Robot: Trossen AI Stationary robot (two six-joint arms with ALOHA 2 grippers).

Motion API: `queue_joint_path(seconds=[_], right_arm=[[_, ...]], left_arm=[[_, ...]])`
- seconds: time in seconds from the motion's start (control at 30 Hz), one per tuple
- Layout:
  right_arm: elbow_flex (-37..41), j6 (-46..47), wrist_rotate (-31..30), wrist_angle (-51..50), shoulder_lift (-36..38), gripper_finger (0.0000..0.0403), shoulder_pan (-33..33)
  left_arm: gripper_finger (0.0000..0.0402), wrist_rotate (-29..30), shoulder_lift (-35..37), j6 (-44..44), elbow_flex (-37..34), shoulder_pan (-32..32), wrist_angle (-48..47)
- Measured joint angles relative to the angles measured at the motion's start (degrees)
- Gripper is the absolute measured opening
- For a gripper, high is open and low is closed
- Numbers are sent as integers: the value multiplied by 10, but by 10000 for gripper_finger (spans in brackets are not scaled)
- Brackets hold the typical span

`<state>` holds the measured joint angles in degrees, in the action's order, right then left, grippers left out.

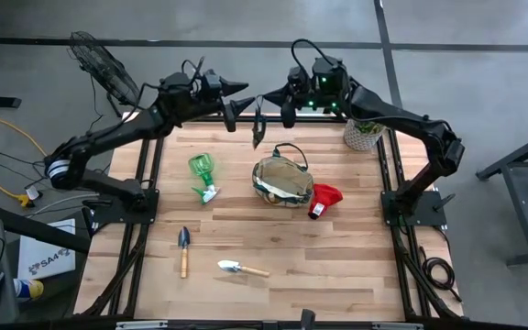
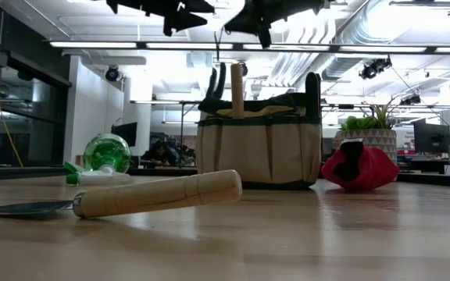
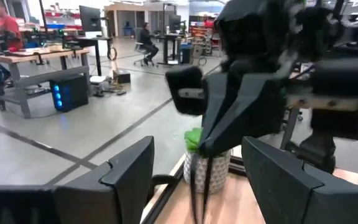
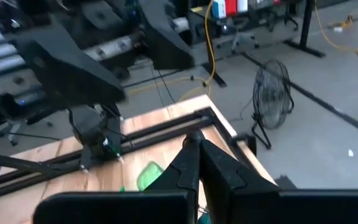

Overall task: Pick & Place Garden tools in Gardening bag
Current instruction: Put the green shear scissors into the gardening bag

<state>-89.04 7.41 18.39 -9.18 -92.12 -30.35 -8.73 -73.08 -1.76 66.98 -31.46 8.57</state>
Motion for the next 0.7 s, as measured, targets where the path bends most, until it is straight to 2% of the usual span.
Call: queue_joint_path(seconds=[0.5,0.7], right_arm=[[-42,-12,-10,-5,0,3,26],[-43,-17,-19,7,0,3,36]], left_arm=[[239,-44,-11,-18,19,1,-11],[239,-56,-11,-20,19,21,-11]])
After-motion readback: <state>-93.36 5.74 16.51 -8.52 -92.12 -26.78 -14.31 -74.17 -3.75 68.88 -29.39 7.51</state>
